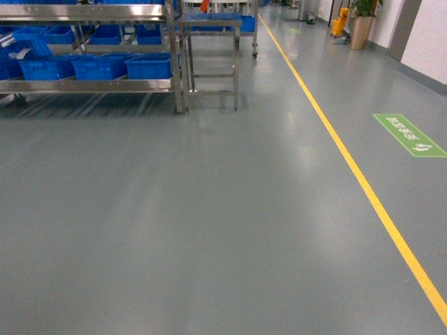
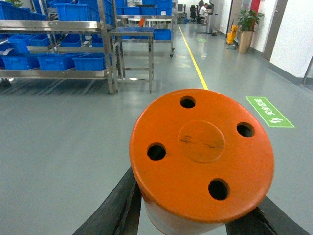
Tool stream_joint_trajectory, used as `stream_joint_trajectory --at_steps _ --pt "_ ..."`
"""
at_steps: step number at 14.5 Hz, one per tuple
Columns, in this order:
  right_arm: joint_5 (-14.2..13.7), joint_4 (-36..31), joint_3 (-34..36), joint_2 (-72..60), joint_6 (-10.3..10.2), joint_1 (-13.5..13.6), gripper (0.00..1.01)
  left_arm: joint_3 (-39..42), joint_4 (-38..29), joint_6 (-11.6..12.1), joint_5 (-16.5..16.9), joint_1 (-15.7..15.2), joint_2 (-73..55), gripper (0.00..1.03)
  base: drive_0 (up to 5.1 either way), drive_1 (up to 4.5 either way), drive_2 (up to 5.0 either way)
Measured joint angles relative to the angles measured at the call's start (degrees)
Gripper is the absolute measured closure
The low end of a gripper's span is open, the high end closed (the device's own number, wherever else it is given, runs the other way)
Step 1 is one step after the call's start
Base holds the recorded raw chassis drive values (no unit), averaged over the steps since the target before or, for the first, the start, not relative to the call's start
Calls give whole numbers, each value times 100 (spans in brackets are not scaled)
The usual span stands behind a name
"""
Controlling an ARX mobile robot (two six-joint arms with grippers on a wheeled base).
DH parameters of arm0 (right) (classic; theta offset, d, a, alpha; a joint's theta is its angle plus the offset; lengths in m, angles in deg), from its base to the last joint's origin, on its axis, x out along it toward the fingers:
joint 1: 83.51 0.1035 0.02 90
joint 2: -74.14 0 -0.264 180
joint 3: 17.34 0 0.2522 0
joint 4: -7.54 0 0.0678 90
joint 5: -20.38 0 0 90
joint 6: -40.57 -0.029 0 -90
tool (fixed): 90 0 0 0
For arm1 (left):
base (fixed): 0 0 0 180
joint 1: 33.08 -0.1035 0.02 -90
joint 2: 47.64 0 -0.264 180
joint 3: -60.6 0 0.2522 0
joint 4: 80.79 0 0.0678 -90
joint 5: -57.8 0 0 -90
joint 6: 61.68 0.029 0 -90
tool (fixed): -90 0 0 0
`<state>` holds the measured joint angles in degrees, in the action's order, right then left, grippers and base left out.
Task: Sort blue parts and orange caps into right shelf containers
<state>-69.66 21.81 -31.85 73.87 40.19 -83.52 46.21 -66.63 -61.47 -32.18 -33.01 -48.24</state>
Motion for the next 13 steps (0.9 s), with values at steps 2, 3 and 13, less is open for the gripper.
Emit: stream_joint_trajectory --at_steps 2,3,13 --pt "0 -26 0 0 0 0 60 0 2 0 0 0 0 60 149 570 -272" --pt "2 -13 0 0 0 0 60 0 -11 0 -2 -2 0 60 34 455 -387" --pt "4 -24 0 0 0 0 60 0 -2 0 -7 -11 0 60 -29 392 -450"
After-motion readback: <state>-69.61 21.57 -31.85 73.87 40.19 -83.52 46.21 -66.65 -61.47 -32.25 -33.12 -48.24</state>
